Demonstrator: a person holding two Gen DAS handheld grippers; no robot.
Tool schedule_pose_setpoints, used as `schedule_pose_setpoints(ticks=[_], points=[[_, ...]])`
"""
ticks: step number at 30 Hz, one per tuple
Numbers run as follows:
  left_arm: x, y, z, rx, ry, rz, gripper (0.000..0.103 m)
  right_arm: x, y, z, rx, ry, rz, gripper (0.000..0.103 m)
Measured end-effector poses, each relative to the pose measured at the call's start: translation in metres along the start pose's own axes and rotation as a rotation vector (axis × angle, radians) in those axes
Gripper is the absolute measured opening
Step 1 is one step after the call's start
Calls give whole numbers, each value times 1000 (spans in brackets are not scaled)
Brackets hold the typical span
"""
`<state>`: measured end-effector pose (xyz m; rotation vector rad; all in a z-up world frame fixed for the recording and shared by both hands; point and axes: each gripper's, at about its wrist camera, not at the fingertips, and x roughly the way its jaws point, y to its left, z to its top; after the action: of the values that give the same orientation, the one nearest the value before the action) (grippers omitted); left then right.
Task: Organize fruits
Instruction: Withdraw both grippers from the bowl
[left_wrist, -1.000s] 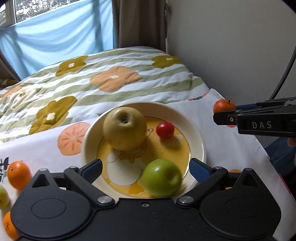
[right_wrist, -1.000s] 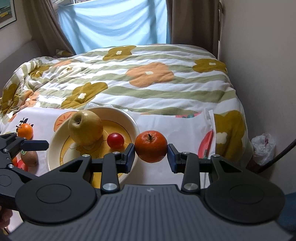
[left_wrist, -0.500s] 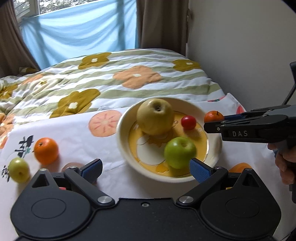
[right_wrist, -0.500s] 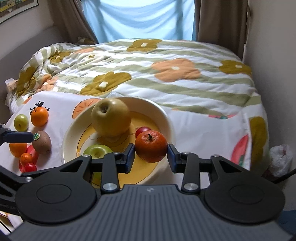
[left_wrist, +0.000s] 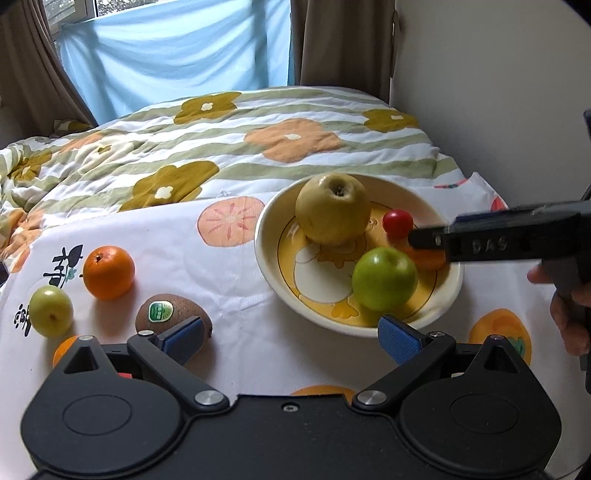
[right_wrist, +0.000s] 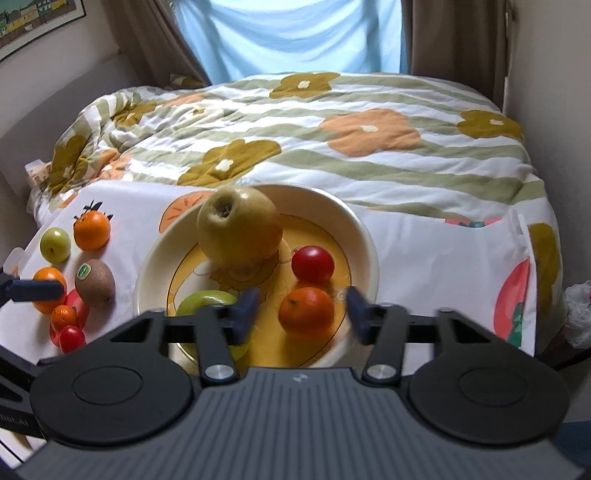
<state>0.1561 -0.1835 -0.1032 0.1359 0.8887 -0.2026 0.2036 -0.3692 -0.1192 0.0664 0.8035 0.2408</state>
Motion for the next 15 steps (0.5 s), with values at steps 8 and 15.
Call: schedule_pose_setpoints(ticks=[8, 15], points=[[-3, 2, -4, 2, 12, 17, 102, -17, -9, -2, 35, -39, -62, 103], [-16, 3, -4, -15, 2, 13, 102, -36, -7, -5, 34, -44, -100, 103]])
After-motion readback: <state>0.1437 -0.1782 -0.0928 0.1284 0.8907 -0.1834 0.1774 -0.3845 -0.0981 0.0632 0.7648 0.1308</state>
